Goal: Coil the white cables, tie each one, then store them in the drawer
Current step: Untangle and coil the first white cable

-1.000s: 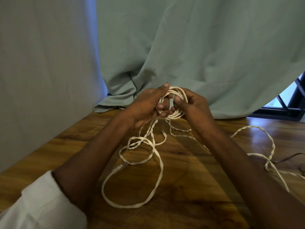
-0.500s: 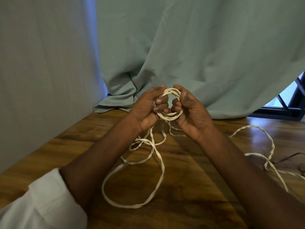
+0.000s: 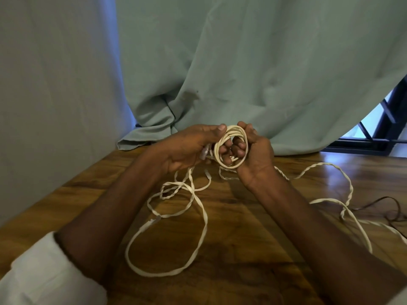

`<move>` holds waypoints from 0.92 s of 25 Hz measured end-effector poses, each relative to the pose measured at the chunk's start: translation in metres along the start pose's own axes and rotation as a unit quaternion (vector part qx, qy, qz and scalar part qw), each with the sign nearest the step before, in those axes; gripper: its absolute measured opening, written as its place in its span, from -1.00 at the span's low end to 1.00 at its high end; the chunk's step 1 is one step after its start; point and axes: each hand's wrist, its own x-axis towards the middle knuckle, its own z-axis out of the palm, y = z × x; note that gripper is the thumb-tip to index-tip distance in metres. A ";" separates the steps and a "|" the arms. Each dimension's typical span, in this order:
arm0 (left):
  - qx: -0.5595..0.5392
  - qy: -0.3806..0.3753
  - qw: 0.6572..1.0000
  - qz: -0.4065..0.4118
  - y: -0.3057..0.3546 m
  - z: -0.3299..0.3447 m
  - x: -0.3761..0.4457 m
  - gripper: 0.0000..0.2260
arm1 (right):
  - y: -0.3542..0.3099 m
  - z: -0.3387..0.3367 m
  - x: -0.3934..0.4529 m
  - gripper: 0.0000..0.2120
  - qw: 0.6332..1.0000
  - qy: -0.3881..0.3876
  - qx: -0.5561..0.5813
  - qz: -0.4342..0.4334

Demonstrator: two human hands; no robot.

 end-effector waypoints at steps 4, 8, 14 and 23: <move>-0.025 0.033 0.999 0.024 0.003 0.004 -0.001 -0.64 | -0.002 0.000 0.000 -0.79 0.998 -0.009 -0.030 -0.059; -0.079 0.079 0.993 0.042 -0.001 0.009 0.003 -0.66 | -0.004 0.002 -0.007 -0.79 0.990 -0.031 -0.107 -0.082; 0.076 0.108 0.988 0.080 -0.008 0.004 0.008 -0.63 | -0.008 0.001 -0.016 -0.74 0.960 0.027 -0.227 -0.162; 0.023 0.133 0.986 0.093 -0.006 -0.013 0.008 -0.63 | -0.006 -0.001 -0.018 -0.73 0.920 -0.024 -0.360 -0.150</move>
